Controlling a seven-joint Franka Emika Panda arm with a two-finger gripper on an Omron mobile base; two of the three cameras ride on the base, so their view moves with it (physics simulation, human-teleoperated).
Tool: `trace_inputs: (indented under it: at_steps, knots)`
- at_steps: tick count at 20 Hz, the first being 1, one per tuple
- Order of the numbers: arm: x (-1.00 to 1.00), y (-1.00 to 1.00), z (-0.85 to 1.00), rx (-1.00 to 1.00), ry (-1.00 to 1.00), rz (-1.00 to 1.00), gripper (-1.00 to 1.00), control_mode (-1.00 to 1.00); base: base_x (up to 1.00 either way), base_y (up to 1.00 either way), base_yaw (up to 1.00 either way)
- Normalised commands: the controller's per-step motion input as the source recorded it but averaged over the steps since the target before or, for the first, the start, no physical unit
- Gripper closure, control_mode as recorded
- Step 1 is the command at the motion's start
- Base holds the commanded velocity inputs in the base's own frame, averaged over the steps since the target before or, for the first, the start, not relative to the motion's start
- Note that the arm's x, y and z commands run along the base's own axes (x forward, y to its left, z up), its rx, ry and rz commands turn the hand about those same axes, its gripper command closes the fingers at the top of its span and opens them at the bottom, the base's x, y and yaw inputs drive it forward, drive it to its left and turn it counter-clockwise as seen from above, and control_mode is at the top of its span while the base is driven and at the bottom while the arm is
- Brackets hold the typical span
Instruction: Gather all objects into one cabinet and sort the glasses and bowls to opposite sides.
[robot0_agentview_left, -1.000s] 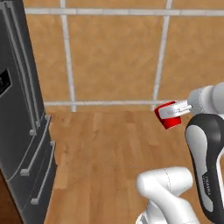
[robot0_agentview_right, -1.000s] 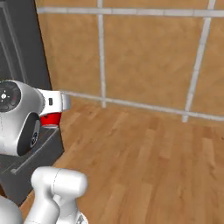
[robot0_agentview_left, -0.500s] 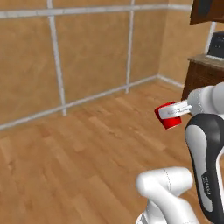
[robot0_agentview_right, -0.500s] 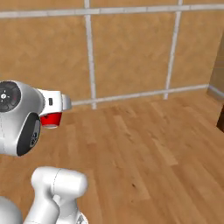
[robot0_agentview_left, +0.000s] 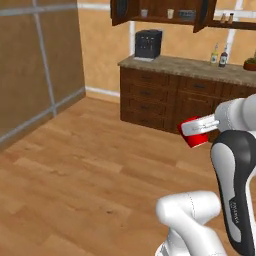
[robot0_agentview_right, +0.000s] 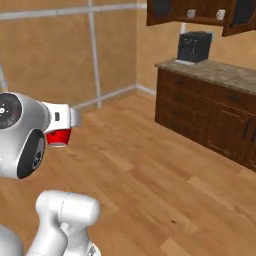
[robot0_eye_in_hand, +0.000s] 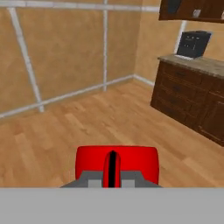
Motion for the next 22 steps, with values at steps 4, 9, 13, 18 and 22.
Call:
trace_inputs:
  at_steps: [4, 9, 13, 18, 22]
  knots:
    - [0.00, 0.00, 0.00, 0.00, 0.00, 0.00, 1.00, 1.00, 0.88, 0.05, -0.54]
    - [0.00, 0.00, 0.00, 0.00, 0.00, 0.00, 1.00, 1.00, 1.00, 0.33, -0.47]
    - [0.00, 0.00, 0.00, 0.00, 0.00, 0.00, 1.00, 1.00, 1.00, 0.62, -0.37]
    - [0.00, 0.00, 0.00, 0.00, 0.00, 0.00, 1.00, 1.00, 1.00, 0.79, -0.29]
    - [0.00, 0.00, 0.00, 0.00, 0.00, 0.00, 1.00, 1.00, 1.00, 0.85, -0.16]
